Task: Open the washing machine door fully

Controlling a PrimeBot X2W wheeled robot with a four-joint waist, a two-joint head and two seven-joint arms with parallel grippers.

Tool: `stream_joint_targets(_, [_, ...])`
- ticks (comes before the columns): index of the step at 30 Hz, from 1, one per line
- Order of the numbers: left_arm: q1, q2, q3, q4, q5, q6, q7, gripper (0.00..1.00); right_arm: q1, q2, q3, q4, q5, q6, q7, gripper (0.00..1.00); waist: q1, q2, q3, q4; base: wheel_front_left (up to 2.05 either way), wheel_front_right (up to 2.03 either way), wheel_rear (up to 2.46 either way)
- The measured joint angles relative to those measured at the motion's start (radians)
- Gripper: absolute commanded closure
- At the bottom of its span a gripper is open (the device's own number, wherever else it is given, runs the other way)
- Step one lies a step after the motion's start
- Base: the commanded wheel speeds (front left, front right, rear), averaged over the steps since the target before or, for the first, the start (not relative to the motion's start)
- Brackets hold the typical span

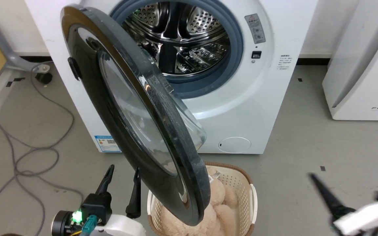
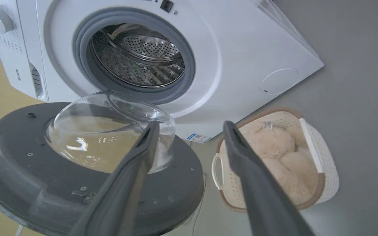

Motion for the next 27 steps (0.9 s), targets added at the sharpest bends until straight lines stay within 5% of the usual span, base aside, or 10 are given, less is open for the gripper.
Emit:
stream_joint_targets(7, [0.013, 0.003, -0.004, 0.005, -0.009, 0.004, 0.000, 0.00, 0.077, 0.125, -0.381, 0.252, -0.531, 0.000, 0.000, 0.00, 0.0000, 0.0000, -0.018, -0.016, 0.00, 0.00, 0.00])
stream_joint_targets(14, [0.017, 0.004, -0.007, 0.009, -0.011, 0.011, -0.001, 0.00, 0.169, 0.385, -0.778, 0.082, -1.192, 0.000, 0.000, 0.00, 0.0000, 0.0000, -0.027, -0.019, 0.00, 0.00, 0.00])
stream_joint_targets(17, [0.019, 0.005, -0.008, 0.012, -0.019, 0.011, -0.001, 0.00, 0.224, 0.505, -0.846, -0.079, -1.416, 0.000, 0.041, 0.00, 0.0001, 0.0000, -0.028, -0.015, 0.00, 0.00, 0.00])
stream_joint_targets(20, [0.021, 0.006, -0.008, 0.014, -0.022, 0.011, -0.001, 0.00, 0.273, 0.552, -0.850, -0.222, -1.575, 0.000, 0.128, 0.00, 0.0000, 0.0000, -0.027, -0.011, 0.00, 0.00, 0.00])
stream_joint_targets(27, [0.021, 0.008, -0.011, 0.021, -0.027, 0.011, -0.002, 0.00, 0.374, 0.563, -0.817, -0.346, -1.667, 0.000, 0.233, 0.00, 0.0000, 0.0000, -0.020, -0.005, 0.00, 0.00, 0.00])
